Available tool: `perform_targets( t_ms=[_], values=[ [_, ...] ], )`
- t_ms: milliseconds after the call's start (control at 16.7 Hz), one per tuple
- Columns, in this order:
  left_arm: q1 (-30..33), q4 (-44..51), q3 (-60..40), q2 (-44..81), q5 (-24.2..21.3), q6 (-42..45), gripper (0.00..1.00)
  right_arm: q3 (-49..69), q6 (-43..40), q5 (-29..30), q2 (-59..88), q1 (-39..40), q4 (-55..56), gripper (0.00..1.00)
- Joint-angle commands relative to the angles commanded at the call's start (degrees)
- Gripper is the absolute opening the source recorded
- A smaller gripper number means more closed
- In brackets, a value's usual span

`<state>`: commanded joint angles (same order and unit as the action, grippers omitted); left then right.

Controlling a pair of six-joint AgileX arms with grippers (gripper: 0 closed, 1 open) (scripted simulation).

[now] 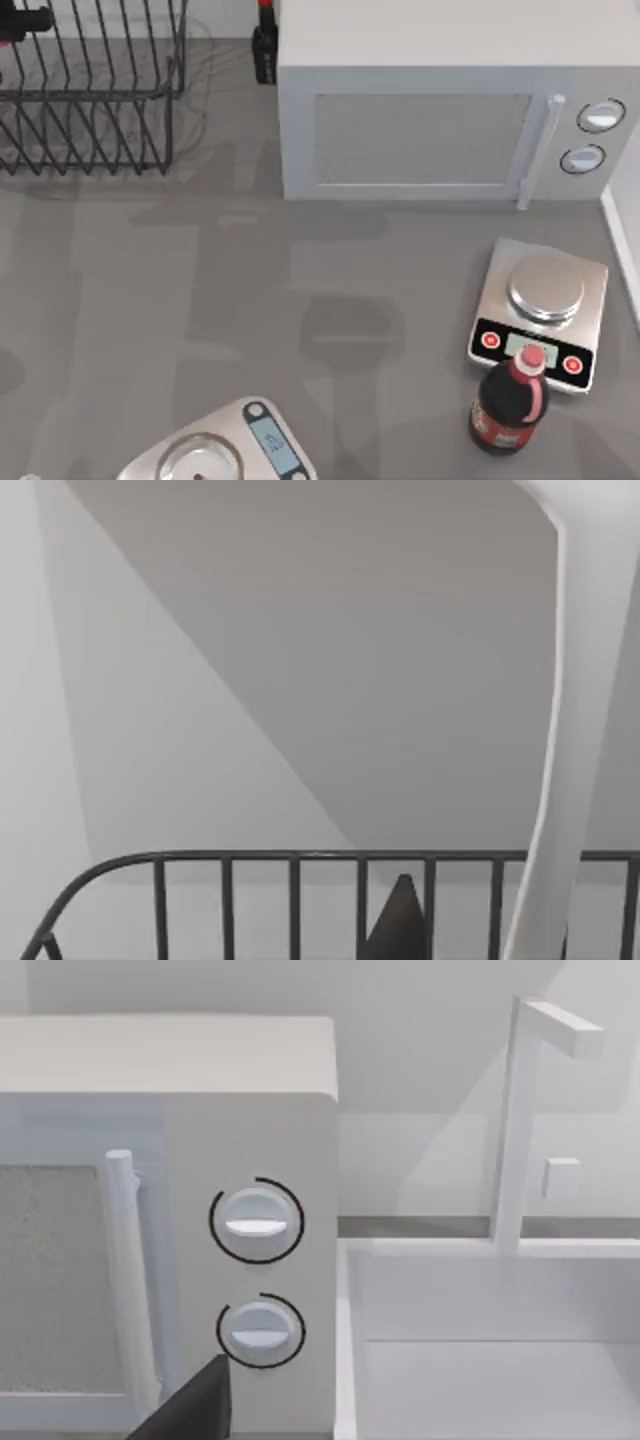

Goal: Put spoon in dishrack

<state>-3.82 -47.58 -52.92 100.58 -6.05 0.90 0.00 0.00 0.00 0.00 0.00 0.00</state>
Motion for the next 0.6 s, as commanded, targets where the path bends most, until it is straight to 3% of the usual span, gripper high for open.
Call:
perform_targets(
  t_ms=[360, 600],
  values=[
    [0.00, 0.00, 0.00, 0.00, 0.00, 0.00, 0.98, 0.00, 0.00, 0.00, 0.00, 0.00, 0.00, 1.00],
    [0.00, 0.00, 0.00, 0.00, 0.00, 0.00, 1.00, 0.00, 0.00, 0.00, 0.00, 0.00, 0.00, 1.00]
  ],
)
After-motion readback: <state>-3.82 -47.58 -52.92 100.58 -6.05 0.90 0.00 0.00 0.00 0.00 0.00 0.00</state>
